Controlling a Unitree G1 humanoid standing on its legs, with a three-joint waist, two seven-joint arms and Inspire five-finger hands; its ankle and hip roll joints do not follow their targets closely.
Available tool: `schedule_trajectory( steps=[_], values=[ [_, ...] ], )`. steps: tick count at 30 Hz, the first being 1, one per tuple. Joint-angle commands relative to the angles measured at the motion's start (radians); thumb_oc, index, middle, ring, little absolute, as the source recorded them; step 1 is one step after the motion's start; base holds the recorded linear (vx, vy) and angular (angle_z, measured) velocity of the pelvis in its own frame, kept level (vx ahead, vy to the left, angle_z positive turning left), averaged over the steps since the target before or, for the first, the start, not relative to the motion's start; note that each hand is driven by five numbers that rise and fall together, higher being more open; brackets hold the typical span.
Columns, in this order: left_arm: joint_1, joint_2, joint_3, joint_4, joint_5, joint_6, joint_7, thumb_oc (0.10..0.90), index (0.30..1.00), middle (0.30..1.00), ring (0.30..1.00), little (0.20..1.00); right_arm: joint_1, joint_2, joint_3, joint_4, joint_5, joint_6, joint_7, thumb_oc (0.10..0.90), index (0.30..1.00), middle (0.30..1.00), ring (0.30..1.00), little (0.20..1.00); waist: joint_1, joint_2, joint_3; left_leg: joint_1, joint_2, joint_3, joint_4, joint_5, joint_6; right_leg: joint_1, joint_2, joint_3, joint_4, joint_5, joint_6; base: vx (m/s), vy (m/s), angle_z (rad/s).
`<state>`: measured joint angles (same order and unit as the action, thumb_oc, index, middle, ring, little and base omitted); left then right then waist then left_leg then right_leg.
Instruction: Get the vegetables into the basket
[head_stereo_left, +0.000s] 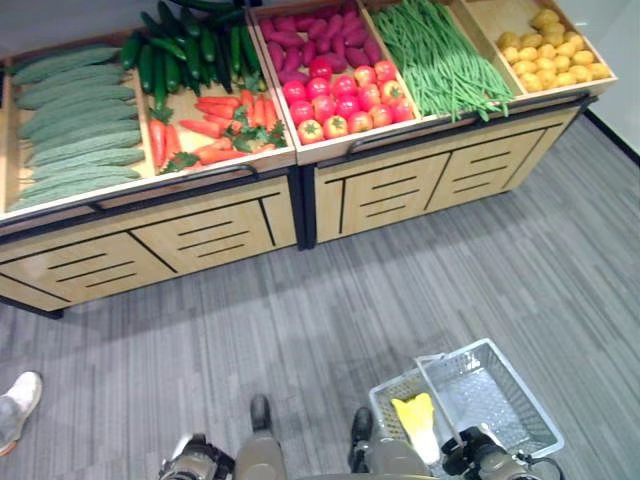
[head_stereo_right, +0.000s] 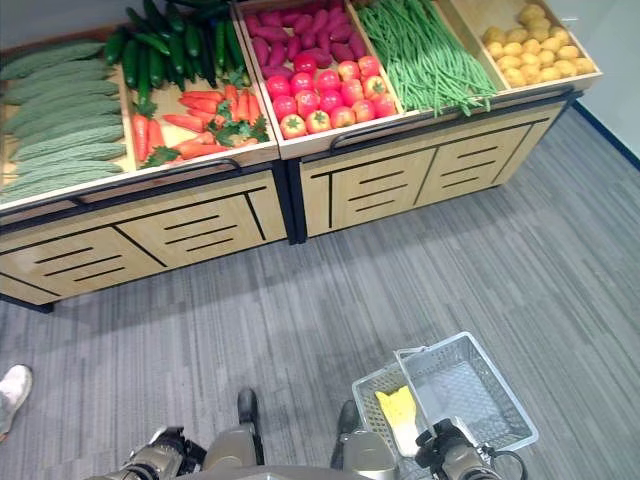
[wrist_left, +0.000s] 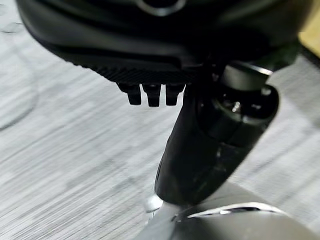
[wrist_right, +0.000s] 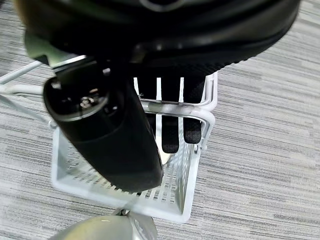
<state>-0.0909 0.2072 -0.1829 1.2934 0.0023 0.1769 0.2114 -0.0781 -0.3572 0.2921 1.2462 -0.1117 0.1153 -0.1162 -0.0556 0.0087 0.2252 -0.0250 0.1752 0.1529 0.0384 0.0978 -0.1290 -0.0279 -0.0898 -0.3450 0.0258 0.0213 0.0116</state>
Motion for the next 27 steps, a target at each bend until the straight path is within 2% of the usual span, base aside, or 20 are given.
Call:
schedule_trajectory(
  steps=[1,4,5,20,27],
  values=[
    [-0.052,0.010,0.010,-0.025,0.027,-0.006,-0.006,0.900,1.000,1.000,1.000,1.000,-0.030,0.013,-0.010,0.006,-0.021,-0.004,-0.004,0.400,0.300,0.300,0.300,0.300,-0.035,-0.031,-0.001,0.031,0.012,0.078,-0.016,-0.022,-0.017,-0.096,-0.064,0.026,0.029,0.017,0.104,-0.07,0.015,0.76],
    [-0.039,0.001,0.006,-0.020,0.048,-0.002,-0.009,0.900,1.000,1.000,1.000,1.000,-0.028,0.022,-0.008,0.018,-0.030,0.002,-0.004,0.400,0.300,0.300,0.300,0.300,-0.045,-0.017,-0.016,0.042,-0.004,0.082,-0.053,-0.029,-0.015,-0.084,-0.064,0.034,0.009,0.038,0.118,0.05,0.045,0.66],
    [0.070,-0.003,0.089,0.050,0.002,0.002,-0.010,0.900,1.000,1.000,1.000,1.000,0.041,0.116,-0.074,0.064,0.062,-0.001,-0.015,0.400,0.300,0.300,0.300,0.300,0.003,-0.065,-0.141,0.111,-0.118,0.051,-0.126,-0.068,0.058,0.102,-0.054,0.168,-0.107,0.046,0.146,0.07,0.052,0.16],
    [0.076,-0.009,0.100,0.062,0.001,0.003,-0.020,0.900,1.000,1.000,1.000,1.000,0.055,0.124,-0.063,0.088,0.023,-0.003,-0.011,0.400,0.300,0.300,0.300,0.300,0.003,-0.063,-0.133,0.119,-0.120,0.066,-0.126,-0.072,0.054,0.118,-0.063,0.135,-0.107,0.045,0.155,0.01,0.006,0.01],
    [0.068,-0.011,0.096,0.048,-0.009,0.002,-0.018,0.900,1.000,1.000,1.000,1.000,0.043,0.114,-0.065,0.091,0.016,0.005,-0.008,0.400,0.300,0.300,0.300,0.300,0.014,-0.063,-0.115,0.104,-0.136,0.053,-0.126,-0.077,0.072,0.097,-0.077,0.142,-0.085,0.049,0.162,0.01,0.038,0.00]
  ],
)
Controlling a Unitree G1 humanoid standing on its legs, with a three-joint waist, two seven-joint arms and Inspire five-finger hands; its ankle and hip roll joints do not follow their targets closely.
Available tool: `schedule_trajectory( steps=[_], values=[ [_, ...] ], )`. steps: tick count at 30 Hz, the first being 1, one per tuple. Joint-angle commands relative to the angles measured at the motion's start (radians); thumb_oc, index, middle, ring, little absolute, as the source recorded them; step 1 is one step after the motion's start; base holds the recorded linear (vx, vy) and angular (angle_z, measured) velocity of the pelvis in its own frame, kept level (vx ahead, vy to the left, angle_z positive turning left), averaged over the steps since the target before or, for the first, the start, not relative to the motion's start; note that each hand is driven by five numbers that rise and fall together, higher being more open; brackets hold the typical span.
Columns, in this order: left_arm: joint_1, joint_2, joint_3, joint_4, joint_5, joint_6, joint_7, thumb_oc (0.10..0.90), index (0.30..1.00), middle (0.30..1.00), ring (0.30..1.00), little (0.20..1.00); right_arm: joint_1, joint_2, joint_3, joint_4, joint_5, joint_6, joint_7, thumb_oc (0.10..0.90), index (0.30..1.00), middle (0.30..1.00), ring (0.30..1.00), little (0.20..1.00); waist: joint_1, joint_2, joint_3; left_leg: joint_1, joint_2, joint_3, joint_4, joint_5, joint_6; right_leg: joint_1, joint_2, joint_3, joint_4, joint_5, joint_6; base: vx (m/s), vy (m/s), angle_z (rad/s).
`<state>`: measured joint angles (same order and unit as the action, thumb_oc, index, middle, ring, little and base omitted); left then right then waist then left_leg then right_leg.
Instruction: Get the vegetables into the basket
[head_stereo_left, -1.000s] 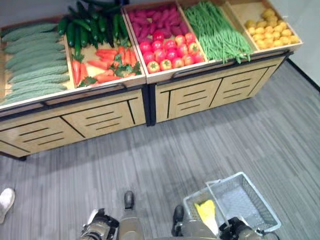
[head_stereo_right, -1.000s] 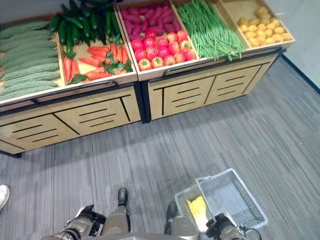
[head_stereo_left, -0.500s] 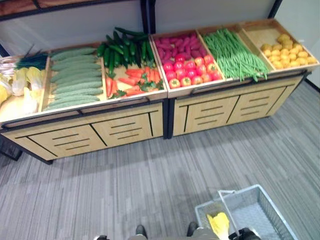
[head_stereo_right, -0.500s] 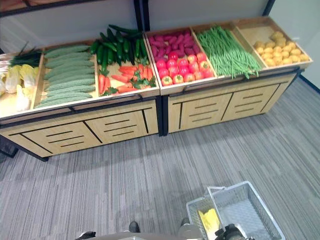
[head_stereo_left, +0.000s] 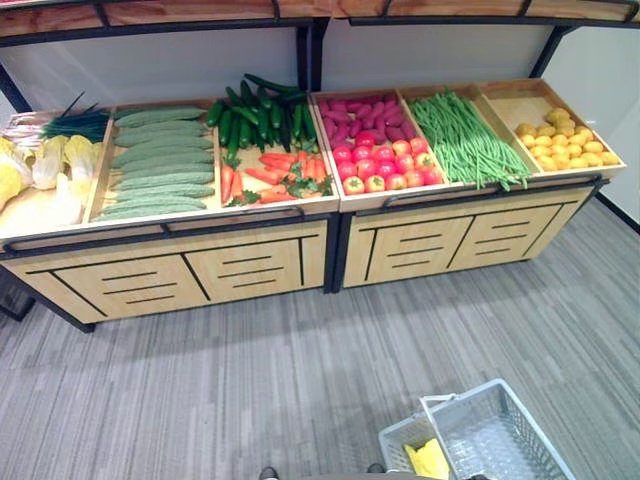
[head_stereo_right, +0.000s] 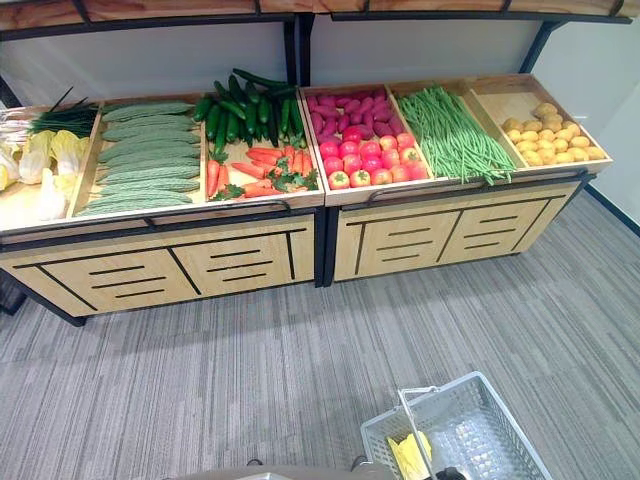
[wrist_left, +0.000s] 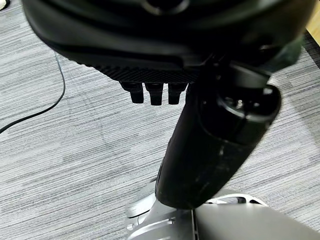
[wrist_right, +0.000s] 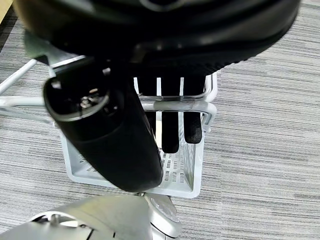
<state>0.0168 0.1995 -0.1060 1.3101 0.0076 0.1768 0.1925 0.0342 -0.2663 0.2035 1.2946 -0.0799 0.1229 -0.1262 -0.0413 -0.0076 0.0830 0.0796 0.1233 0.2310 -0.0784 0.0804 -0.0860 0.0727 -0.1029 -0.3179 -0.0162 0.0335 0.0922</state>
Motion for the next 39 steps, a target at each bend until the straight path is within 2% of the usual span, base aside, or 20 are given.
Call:
schedule_trajectory(
  steps=[1,7,8,9,11,12,13,14,16,18,20,21,23,26,28,29,31,33,38,39],
  values=[
    [-0.042,-0.002,0.019,0.030,-0.015,0.002,0.002,0.900,1.000,1.000,1.000,1.000,-0.069,0.023,0.023,0.041,-0.015,-0.003,0.002,0.400,0.300,0.300,0.300,0.300,0.002,-0.048,0.029,-0.003,-0.086,-0.026,-0.009,-0.060,0.031,-0.008,-0.066,0.118,-0.038,0.037,0.081,0.02,0.061,-0.01],
    [-0.064,0.002,-0.008,0.000,-0.004,-0.006,0.009,0.900,1.000,1.000,1.000,1.000,-0.073,0.016,-0.031,0.030,0.062,-0.007,-0.015,0.400,0.300,0.300,0.300,0.300,0.005,-0.052,0.056,-0.037,-0.109,-0.030,0.033,-0.087,0.065,-0.061,-0.092,0.160,0.050,0.018,0.088,0.03,0.104,-0.05],
    [-0.070,0.006,-0.011,-0.002,-0.004,-0.004,0.010,0.900,1.000,1.000,1.000,1.000,-0.076,0.013,-0.032,0.029,0.063,-0.007,-0.018,0.400,0.300,0.300,0.300,0.300,0.006,-0.053,0.064,-0.046,-0.113,-0.033,0.045,-0.094,0.073,-0.078,-0.096,0.164,0.083,0.012,0.089,-0.02,0.181,-0.10],
    [-0.080,0.016,-0.013,-0.015,-0.007,-0.003,0.014,0.900,1.000,1.000,1.000,1.000,-0.081,0.009,-0.029,0.022,0.061,-0.009,-0.018,0.400,0.300,0.300,0.300,0.300,0.007,-0.055,0.089,-0.056,-0.121,-0.039,0.068,-0.111,0.091,-0.133,-0.100,0.175,0.184,0.019,0.094,-0.02,0.137,-0.10],
    [-0.081,0.016,-0.013,-0.015,-0.007,-0.003,0.014,0.900,1.000,1.000,1.000,1.000,-0.082,0.009,-0.029,0.022,0.061,-0.009,-0.018,0.400,0.300,0.300,0.300,0.300,0.008,-0.055,0.088,-0.059,-0.121,-0.037,0.069,-0.112,0.091,-0.139,-0.101,0.178,0.190,0.017,0.095,-0.01,0.102,-0.06],
    [-0.084,0.023,-0.006,-0.030,-0.020,-0.004,0.020,0.900,1.000,1.000,1.000,1.000,-0.086,0.006,-0.027,0.014,0.059,-0.010,-0.017,0.400,0.300,0.300,0.300,0.300,0.009,-0.057,0.118,-0.055,-0.126,-0.030,0.089,-0.126,0.109,-0.198,-0.122,0.175,0.322,0.084,0.106,0.03,0.155,0.03],
    [-0.090,0.026,-0.005,-0.026,-0.020,-0.001,0.018,0.900,1.000,1.000,1.000,1.000,-0.084,0.007,-0.025,0.008,0.055,-0.012,-0.013,0.400,0.300,0.300,0.300,0.300,0.006,-0.061,0.132,-0.049,-0.133,-0.029,0.095,-0.134,0.115,-0.229,-0.130,0.190,0.382,0.126,0.115,0.20,0.208,0.01],
    [-0.089,0.040,0.000,-0.028,-0.025,0.000,0.019,0.900,1.000,1.000,1.000,1.000,-0.079,0.008,-0.022,0.000,0.061,-0.018,-0.010,0.400,0.300,0.300,0.300,0.300,-0.018,-0.057,0.165,-0.020,-0.125,-0.062,0.096,-0.146,0.119,-0.339,-0.098,0.248,0.462,0.164,0.103,0.21,0.101,0.09],
    [-0.091,0.047,0.003,-0.027,-0.027,0.000,0.021,0.900,1.000,1.000,1.000,1.000,-0.076,0.011,-0.016,0.002,0.059,-0.017,-0.007,0.400,0.300,0.300,0.300,0.300,-0.029,-0.064,0.173,-0.002,-0.126,-0.070,0.092,-0.157,0.114,-0.371,-0.104,0.240,0.438,0.166,0.098,0.22,-0.009,0.28],
    [-0.097,0.052,0.005,-0.023,-0.027,-0.002,0.019,0.900,1.000,1.000,1.000,1.000,-0.077,0.009,-0.008,0.013,0.045,-0.013,-0.001,0.400,0.300,0.300,0.300,0.300,-0.052,-0.077,0.190,0.033,-0.136,-0.100,0.085,-0.178,0.104,-0.408,-0.112,0.238,0.323,0.205,0.105,0.31,-0.099,0.57],
    [-0.101,0.055,0.005,-0.018,-0.021,-0.003,0.019,0.900,1.000,1.000,1.000,1.000,-0.072,0.008,-0.004,0.021,0.034,-0.011,0.005,0.400,0.300,0.300,0.300,0.300,-0.092,-0.086,0.203,0.084,-0.142,-0.145,0.064,-0.202,0.092,-0.447,-0.076,0.295,0.157,0.252,0.120,0.38,-0.114,0.59],
    [-0.102,0.059,0.007,-0.014,-0.015,-0.004,0.018,0.900,1.000,1.000,1.000,1.000,-0.068,0.009,-0.006,0.021,0.033,-0.010,0.008,0.400,0.300,0.300,0.300,0.300,-0.103,-0.092,0.202,0.101,-0.141,-0.158,0.051,-0.204,0.084,-0.458,-0.074,0.311,0.105,0.258,0.130,0.37,-0.081,0.93],
    [-0.105,0.062,0.003,-0.005,0.000,-0.006,0.013,0.900,1.000,1.000,1.000,1.000,-0.059,0.009,-0.005,0.025,0.026,-0.006,0.014,0.400,0.300,0.300,0.300,0.300,-0.121,-0.084,0.205,0.139,-0.126,-0.181,0.039,-0.220,0.075,-0.463,-0.065,0.303,0.032,0.264,0.136,0.30,-0.046,0.86],
    [-0.100,0.058,-0.002,0.002,0.016,-0.002,-0.006,0.900,1.000,1.000,1.000,1.000,-0.048,0.007,0.000,0.032,0.009,-0.003,0.026,0.400,0.300,0.300,0.300,0.300,-0.124,-0.090,0.190,0.178,-0.137,-0.215,0.042,-0.247,0.070,-0.430,-0.072,0.252,0.034,0.247,0.124,0.22,-0.072,0.90],
    [-0.097,0.055,0.003,0.004,0.011,-0.001,-0.005,0.900,1.000,1.000,1.000,1.000,-0.051,0.003,0.005,0.027,0.000,-0.002,0.031,0.400,0.300,0.300,0.300,0.300,-0.120,-0.092,0.186,0.190,-0.140,-0.212,0.043,-0.259,0.073,-0.424,-0.076,0.231,0.045,0.260,0.119,0.17,-0.117,0.09],
    [-0.087,0.052,0.013,0.016,0.005,0.006,-0.005,0.900,1.000,1.000,1.000,1.000,-0.056,-0.007,0.009,0.019,-0.014,-0.003,0.033,0.400,0.300,0.300,0.300,0.300,-0.118,-0.081,0.165,0.204,-0.125,-0.218,0.046,-0.268,0.067,-0.420,-0.079,0.198,0.066,0.250,0.111,0.25,-0.161,-0.28],
    [-0.085,0.047,0.019,0.022,0.001,0.010,-0.003,0.900,1.000,1.000,1.000,1.000,-0.059,-0.010,0.010,0.016,-0.017,-0.004,0.033,0.400,0.300,0.300,0.300,0.300,-0.123,-0.071,0.152,0.212,-0.113,-0.222,0.054,-0.269,0.061,-0.418,-0.068,0.192,0.078,0.240,0.102,0.27,-0.159,-0.14],
    [-0.080,0.031,0.015,0.027,-0.001,0.012,-0.002,0.900,1.000,1.000,1.000,1.000,-0.063,-0.028,-0.008,0.003,0.004,-0.010,0.026,0.400,0.300,0.300,0.300,0.300,-0.132,-0.035,0.130,0.218,-0.091,-0.233,0.091,-0.249,0.044,-0.423,-0.051,0.151,0.143,0.185,0.077,0.32,-0.165,0.00],
    [-0.094,0.024,-0.016,0.020,0.025,0.018,-0.009,0.900,1.000,1.000,1.000,1.000,-0.081,-0.050,-0.008,-0.022,0.033,-0.016,0.019,0.400,0.300,0.300,0.300,0.300,-0.156,0.004,0.122,0.202,-0.063,-0.233,0.153,-0.194,0.002,-0.413,-0.021,0.126,0.189,0.116,0.044,0.18,-0.119,0.07],
    [-0.095,0.023,-0.016,0.020,0.025,0.019,-0.009,0.900,1.000,1.000,1.000,1.000,-0.082,-0.050,-0.008,-0.022,0.033,-0.016,0.019,0.400,0.300,0.300,0.300,0.300,-0.157,0.005,0.122,0.202,-0.062,-0.234,0.153,-0.194,0.002,-0.414,-0.021,0.125,0.190,0.115,0.044,0.17,-0.146,0.01]
  ],
)
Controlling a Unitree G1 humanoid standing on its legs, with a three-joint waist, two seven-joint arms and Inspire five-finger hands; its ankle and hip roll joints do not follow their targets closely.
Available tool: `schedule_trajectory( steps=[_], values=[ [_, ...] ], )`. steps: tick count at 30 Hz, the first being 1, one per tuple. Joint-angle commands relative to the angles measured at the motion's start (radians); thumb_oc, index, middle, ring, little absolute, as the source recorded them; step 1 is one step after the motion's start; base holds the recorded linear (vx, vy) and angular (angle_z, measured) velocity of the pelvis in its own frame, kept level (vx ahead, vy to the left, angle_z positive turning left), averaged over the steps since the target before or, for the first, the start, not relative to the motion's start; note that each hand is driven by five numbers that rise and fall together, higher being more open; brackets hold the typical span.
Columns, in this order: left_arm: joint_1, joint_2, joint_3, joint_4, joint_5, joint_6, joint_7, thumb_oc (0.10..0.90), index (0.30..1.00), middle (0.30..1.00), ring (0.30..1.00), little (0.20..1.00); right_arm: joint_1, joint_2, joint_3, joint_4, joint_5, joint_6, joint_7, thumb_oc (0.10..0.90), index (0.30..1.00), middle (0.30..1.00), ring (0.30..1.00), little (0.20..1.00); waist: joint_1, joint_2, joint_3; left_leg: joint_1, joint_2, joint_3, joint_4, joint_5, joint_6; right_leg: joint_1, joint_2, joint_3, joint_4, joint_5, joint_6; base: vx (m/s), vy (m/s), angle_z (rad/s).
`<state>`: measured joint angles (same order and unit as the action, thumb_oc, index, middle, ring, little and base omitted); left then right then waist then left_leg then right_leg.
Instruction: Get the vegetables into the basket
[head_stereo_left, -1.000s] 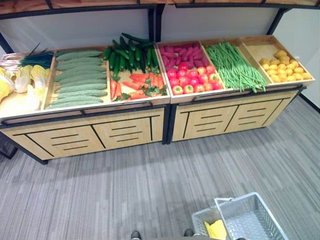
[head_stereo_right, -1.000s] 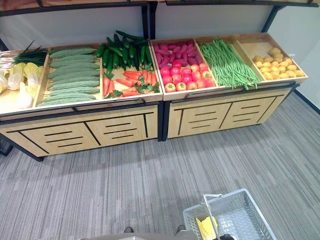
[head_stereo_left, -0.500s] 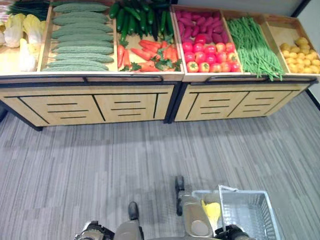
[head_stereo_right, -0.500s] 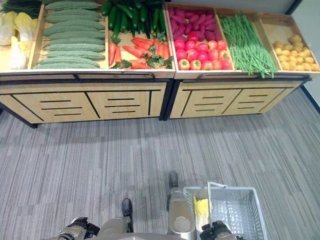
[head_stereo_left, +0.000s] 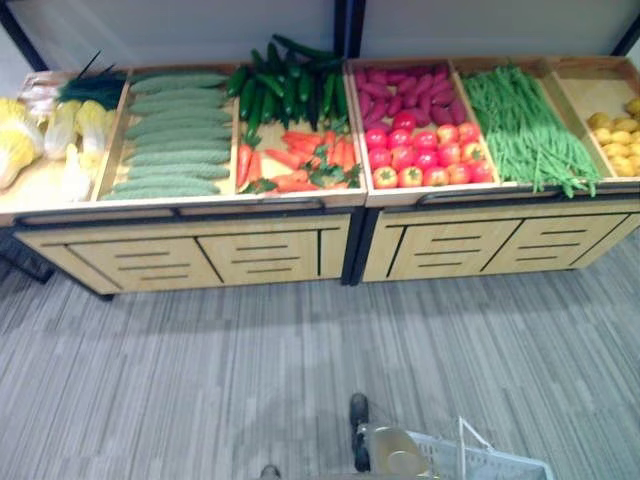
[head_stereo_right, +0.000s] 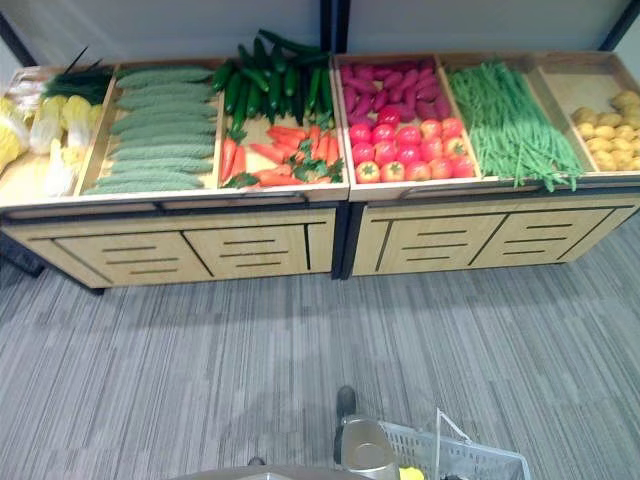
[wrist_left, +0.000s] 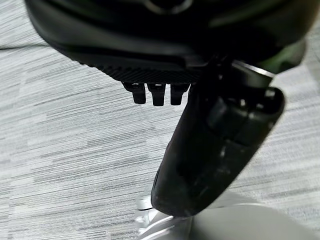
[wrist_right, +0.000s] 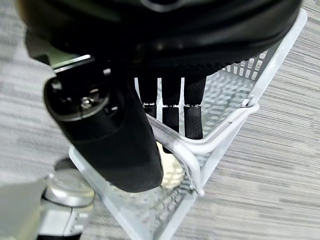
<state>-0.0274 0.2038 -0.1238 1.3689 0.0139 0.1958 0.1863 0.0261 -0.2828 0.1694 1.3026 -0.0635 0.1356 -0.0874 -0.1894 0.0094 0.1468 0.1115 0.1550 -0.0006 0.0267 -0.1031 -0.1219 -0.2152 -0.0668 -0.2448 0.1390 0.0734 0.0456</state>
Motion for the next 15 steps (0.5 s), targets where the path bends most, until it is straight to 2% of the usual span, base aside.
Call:
schedule_trajectory(
  steps=[1,4,5,7,8,9,10,11,12,13,14,15],
  values=[
    [-0.051,0.018,0.003,-0.039,0.007,0.001,-0.003,0.900,1.000,1.000,1.000,1.000,-0.078,-0.039,0.022,-0.028,0.027,-0.029,-0.022,0.400,0.300,0.300,0.300,0.300,-0.010,0.003,0.055,0.154,-0.077,-0.004,0.075,0.041,0.015,-0.117,-0.043,0.048,0.045,0.051,0.073,0.19,-0.156,0.03],
    [-0.057,0.016,0.000,-0.040,-0.004,0.000,-0.007,0.900,1.000,1.000,1.000,1.000,-0.078,-0.043,0.023,-0.027,0.035,-0.030,-0.020,0.400,0.300,0.300,0.300,0.300,-0.016,0.015,0.052,0.112,-0.053,0.016,0.154,0.133,-0.015,-0.083,-0.018,0.041,0.042,0.004,0.042,0.20,-0.187,0.28],
    [-0.057,0.018,-0.001,-0.045,-0.008,0.000,-0.005,0.900,1.000,1.000,1.000,1.000,-0.076,-0.045,0.026,-0.025,0.037,-0.030,-0.019,0.400,0.300,0.300,0.300,0.300,-0.012,0.007,0.056,0.060,-0.042,0.033,0.240,0.182,-0.028,-0.055,-0.018,0.039,0.031,-0.007,0.027,0.17,-0.206,0.29],
    [-0.064,0.023,-0.003,-0.050,-0.018,0.001,0.002,0.900,1.000,1.000,1.000,1.000,-0.081,-0.048,0.029,-0.023,0.041,-0.028,-0.022,0.400,0.300,0.300,0.300,0.300,-0.003,-0.016,0.070,-0.005,-0.041,0.061,0.360,0.220,-0.030,-0.009,-0.017,0.037,0.012,-0.021,0.006,0.15,-0.207,0.23],
    [-0.068,0.025,-0.003,-0.060,-0.032,-0.001,0.009,0.900,1.000,1.000,1.000,1.000,-0.081,-0.054,0.024,-0.020,0.046,-0.028,-0.027,0.400,0.300,0.300,0.300,0.300,-0.001,-0.028,0.073,-0.035,-0.018,0.101,0.390,0.243,-0.025,0.013,-0.020,0.033,0.000,-0.028,0.001,0.16,-0.180,0.16],
    [-0.068,0.026,-0.004,-0.062,-0.036,0.000,0.008,0.900,1.000,1.000,1.000,1.000,-0.082,-0.057,0.022,-0.018,0.049,-0.026,-0.028,0.400,0.300,0.300,0.300,0.300,-0.002,-0.034,0.076,-0.057,0.008,0.144,0.397,0.242,-0.014,0.031,-0.022,0.035,-0.008,-0.033,0.000,0.12,-0.109,0.15],
    [-0.068,0.026,-0.004,-0.063,-0.036,0.000,0.008,0.900,1.000,1.000,1.000,1.000,-0.082,-0.057,0.022,-0.018,0.049,-0.026,-0.028,0.400,0.300,0.300,0.300,0.300,0.001,-0.033,0.077,-0.056,0.009,0.146,0.400,0.238,-0.014,0.032,-0.020,0.036,-0.009,-0.032,0.000,0.17,-0.054,0.15],
    [-0.068,0.023,-0.007,-0.072,-0.037,-0.001,0.009,0.900,1.000,1.000,1.000,1.000,-0.085,-0.063,0.021,-0.016,0.050,-0.020,-0.030,0.400,0.300,0.300,0.300,0.300,0.023,-0.045,0.089,-0.128,0.020,0.184,0.377,0.185,0.001,0.080,-0.026,0.056,-0.036,-0.043,0.008,0.17,-0.028,0.10],
    [-0.067,0.024,-0.008,-0.075,-0.039,0.000,0.010,0.900,1.000,1.000,1.000,1.000,-0.087,-0.065,0.021,-0.016,0.049,-0.017,-0.030,0.400,0.300,0.300,0.300,0.300,0.030,-0.056,0.087,-0.169,0.016,0.187,0.349,0.178,0.006,0.095,-0.037,0.062,-0.049,-0.039,0.015,0.17,-0.025,0.08],
    [-0.067,0.024,-0.008,-0.075,-0.039,0.000,0.010,0.900,1.000,1.000,1.000,1.000,-0.086,-0.065,0.021,-0.016,0.049,-0.017,-0.030,0.400,0.300,0.300,0.300,0.300,0.031,-0.055,0.087,-0.169,0.017,0.188,0.354,0.173,0.007,0.096,-0.036,0.062,-0.050,-0.040,0.017,0.21,0.066,0.03],
    [-0.059,0.023,-0.008,-0.082,-0.043,-0.004,0.011,0.900,1.000,1.000,1.000,1.000,-0.085,-0.070,0.022,-0.017,0.043,-0.017,-0.030,0.400,0.300,0.300,0.300,0.300,0.054,-0.049,0.089,-0.238,0.025,0.203,0.206,0.162,0.005,0.132,-0.043,0.081,-0.081,-0.043,0.040,0.19,0.101,0.14],
    [-0.057,0.022,-0.009,-0.081,-0.042,-0.003,0.011,0.900,1.000,1.000,1.000,1.000,-0.085,-0.069,0.023,-0.018,0.041,-0.017,-0.030,0.400,0.300,0.300,0.300,0.300,0.059,-0.046,0.090,-0.238,0.025,0.197,0.171,0.165,0.002,0.137,-0.041,0.087,-0.082,-0.043,0.043,0.26,0.144,0.24]
  ],
)
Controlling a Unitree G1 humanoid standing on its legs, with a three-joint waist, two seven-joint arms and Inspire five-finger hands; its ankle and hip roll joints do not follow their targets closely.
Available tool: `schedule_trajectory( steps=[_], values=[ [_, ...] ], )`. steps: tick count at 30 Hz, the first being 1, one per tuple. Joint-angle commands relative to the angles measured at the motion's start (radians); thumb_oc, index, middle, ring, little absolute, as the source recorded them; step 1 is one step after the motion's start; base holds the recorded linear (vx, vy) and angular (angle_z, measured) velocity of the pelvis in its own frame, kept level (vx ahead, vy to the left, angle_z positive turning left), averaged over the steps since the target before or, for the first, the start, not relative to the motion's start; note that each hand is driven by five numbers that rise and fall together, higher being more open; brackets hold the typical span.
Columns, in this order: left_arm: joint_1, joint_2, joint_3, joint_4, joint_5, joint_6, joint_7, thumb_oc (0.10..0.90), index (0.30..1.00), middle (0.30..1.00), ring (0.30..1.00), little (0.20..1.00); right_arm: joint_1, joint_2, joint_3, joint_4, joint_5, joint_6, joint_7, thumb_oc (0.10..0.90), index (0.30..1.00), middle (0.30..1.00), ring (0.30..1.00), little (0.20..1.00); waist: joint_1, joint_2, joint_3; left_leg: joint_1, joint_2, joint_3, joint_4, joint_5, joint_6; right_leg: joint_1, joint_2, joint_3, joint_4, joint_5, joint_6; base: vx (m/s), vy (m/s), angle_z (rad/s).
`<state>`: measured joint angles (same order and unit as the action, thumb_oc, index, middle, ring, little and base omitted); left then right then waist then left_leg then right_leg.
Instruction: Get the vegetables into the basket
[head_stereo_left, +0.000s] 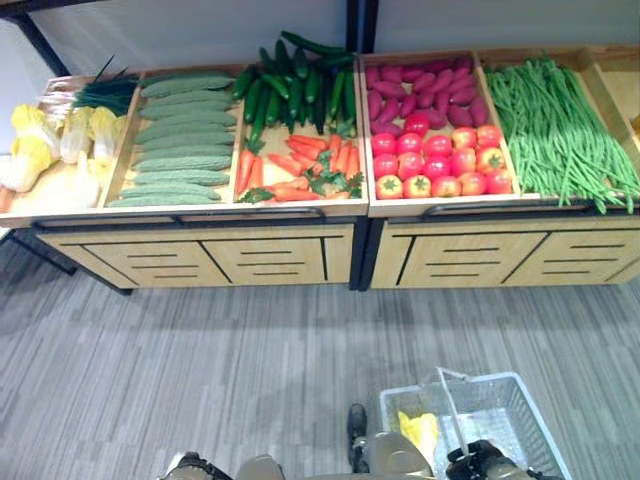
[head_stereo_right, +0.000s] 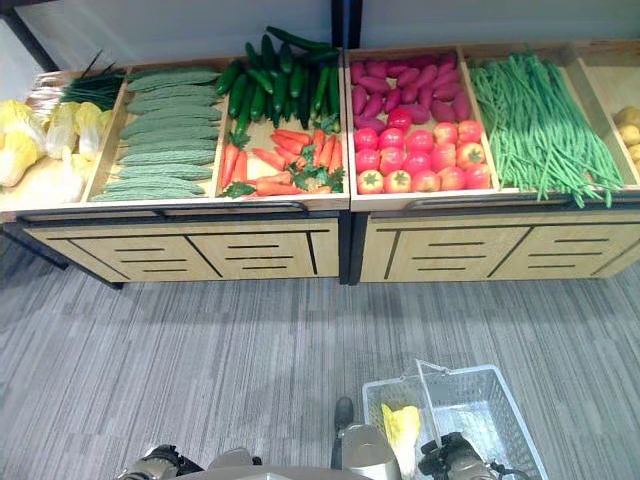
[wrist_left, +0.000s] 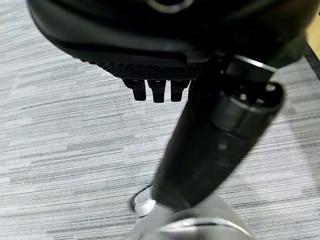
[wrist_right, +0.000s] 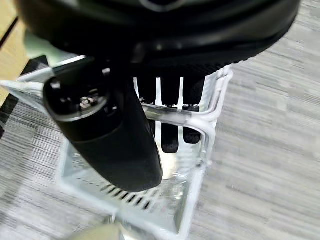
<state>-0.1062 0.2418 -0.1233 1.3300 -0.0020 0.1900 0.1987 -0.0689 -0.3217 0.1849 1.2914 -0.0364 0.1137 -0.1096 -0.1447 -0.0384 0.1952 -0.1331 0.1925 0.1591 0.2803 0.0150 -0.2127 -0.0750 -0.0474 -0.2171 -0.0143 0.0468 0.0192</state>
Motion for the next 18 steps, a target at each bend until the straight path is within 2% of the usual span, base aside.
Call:
schedule_trajectory(
  steps=[1,2,4,9,11,18],
  values=[
    [0.023,-0.015,-0.010,-0.042,-0.023,-0.001,0.000,0.900,1.000,1.000,1.000,1.000,0.011,-0.028,0.013,-0.011,0.007,0.003,-0.005,0.400,0.300,0.300,0.300,0.300,0.028,0.015,0.044,-0.028,-0.024,0.014,-0.149,0.091,0.083,0.013,-0.049,0.074,0.057,-0.022,0.073,0.22,0.105,0.34],
    [0.025,-0.014,-0.011,-0.039,-0.019,-0.005,0.000,0.900,1.000,1.000,1.000,1.000,0.010,-0.028,0.023,-0.013,-0.001,0.002,-0.004,0.400,0.300,0.300,0.300,0.300,0.048,0.018,0.051,-0.042,-0.046,-0.040,-0.198,0.123,0.082,0.039,-0.040,0.098,0.049,-0.032,0.074,0.26,0.104,-0.13],
    [0.028,-0.014,-0.007,-0.025,-0.023,-0.002,0.007,0.900,1.000,1.000,1.000,1.000,0.002,-0.015,0.040,-0.016,-0.007,0.001,-0.006,0.400,0.300,0.300,0.300,0.300,0.066,0.019,0.049,-0.031,-0.068,-0.105,-0.233,0.127,0.085,0.066,-0.018,0.153,0.042,-0.045,0.075,0.24,0.088,-0.63],
    [0.027,-0.014,-0.013,-0.026,-0.016,-0.002,0.003,0.900,1.000,1.000,1.000,1.000,-0.005,0.006,0.055,-0.017,0.003,-0.002,-0.007,0.400,0.300,0.300,0.300,0.300,0.071,0.014,0.040,0.005,-0.076,-0.081,-0.276,0.119,0.097,0.064,-0.019,0.176,0.016,-0.034,0.080,0.07,0.075,-0.92],
    [0.021,-0.009,-0.020,-0.028,-0.009,0.000,0.006,0.900,1.000,1.000,1.000,1.000,-0.013,0.014,0.063,-0.017,-0.004,0.000,-0.010,0.400,0.300,0.300,0.300,0.300,0.070,0.009,0.039,0.022,-0.081,-0.059,-0.303,0.118,0.104,0.059,-0.033,0.180,-0.002,-0.020,0.091,0.03,0.129,-0.34],
    [0.012,0.008,-0.010,-0.024,-0.013,0.000,0.023,0.900,1.000,1.000,1.000,1.000,-0.027,0.028,0.076,-0.021,-0.011,0.001,-0.011,0.400,0.300,0.300,0.300,0.300,0.072,-0.005,0.033,0.040,-0.101,-0.041,-0.316,0.092,0.125,0.043,-0.050,0.207,-0.011,-0.010,0.110,0.03,0.089,-0.12]
  ],
)
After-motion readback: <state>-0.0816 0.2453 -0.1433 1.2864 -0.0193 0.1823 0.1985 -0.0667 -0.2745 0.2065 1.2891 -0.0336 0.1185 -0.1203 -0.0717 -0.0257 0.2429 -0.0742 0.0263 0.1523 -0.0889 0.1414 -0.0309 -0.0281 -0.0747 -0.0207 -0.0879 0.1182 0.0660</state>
